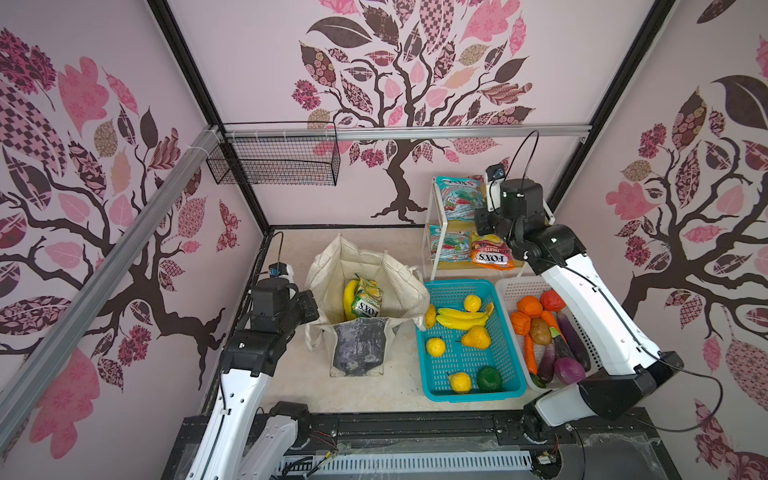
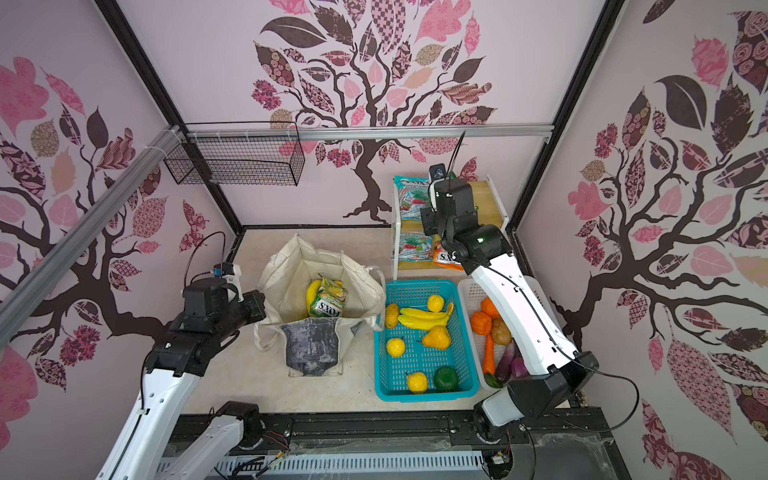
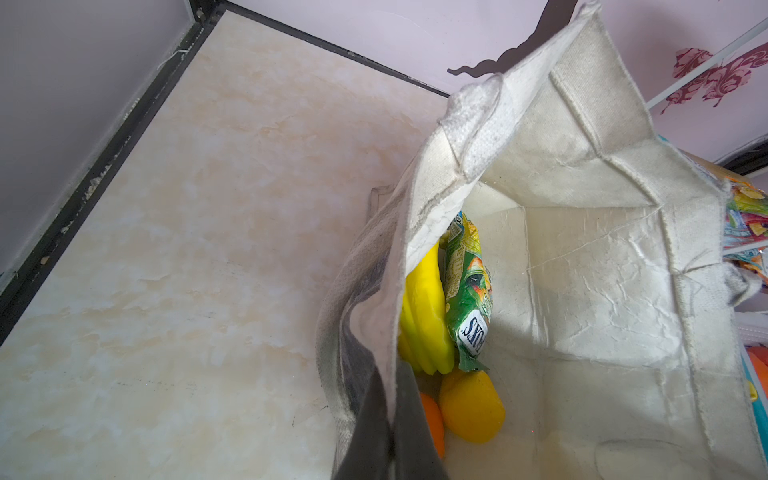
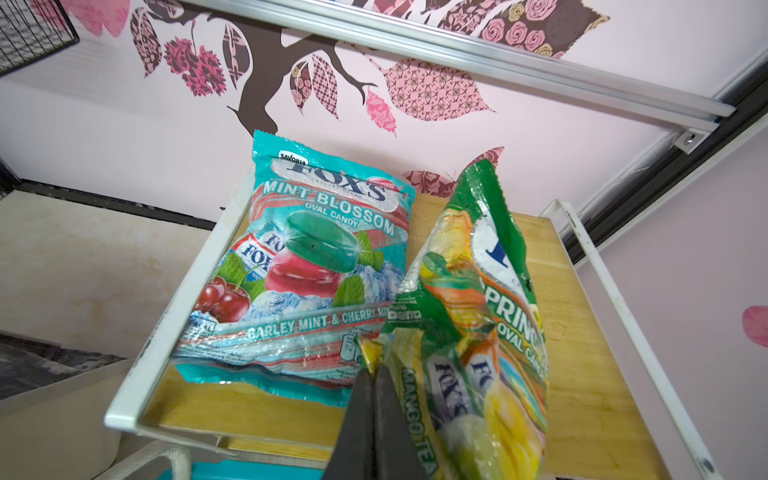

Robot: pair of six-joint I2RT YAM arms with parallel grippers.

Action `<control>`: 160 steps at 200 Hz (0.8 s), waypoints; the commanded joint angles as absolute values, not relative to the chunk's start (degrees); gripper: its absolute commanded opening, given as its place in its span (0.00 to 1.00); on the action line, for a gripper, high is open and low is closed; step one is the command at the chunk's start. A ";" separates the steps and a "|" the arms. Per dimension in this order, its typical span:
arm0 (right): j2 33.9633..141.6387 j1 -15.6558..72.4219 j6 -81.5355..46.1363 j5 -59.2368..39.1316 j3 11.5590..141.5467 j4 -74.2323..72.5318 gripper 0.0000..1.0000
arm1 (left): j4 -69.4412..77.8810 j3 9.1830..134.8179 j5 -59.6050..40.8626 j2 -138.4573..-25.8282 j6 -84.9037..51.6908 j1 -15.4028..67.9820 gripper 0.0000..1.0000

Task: Place the food into the grocery bag and tie it
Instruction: 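Grasp the green FOX'S Spring Tea bag on the shelf with the right gripper, then carry the green candy bag with the right gripper into the tote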

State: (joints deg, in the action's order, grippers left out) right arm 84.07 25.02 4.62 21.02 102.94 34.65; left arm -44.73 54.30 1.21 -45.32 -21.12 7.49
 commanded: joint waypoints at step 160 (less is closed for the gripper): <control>72.12 25.30 -7.15 -0.67 113.01 43.37 0.00 | -44.02 53.50 0.61 -44.91 -20.59 7.21 0.00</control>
State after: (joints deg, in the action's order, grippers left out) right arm 75.07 25.02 -5.04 4.36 110.63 43.09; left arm -44.73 54.30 0.97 -45.30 -21.12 7.49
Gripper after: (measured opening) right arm 0.043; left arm 0.047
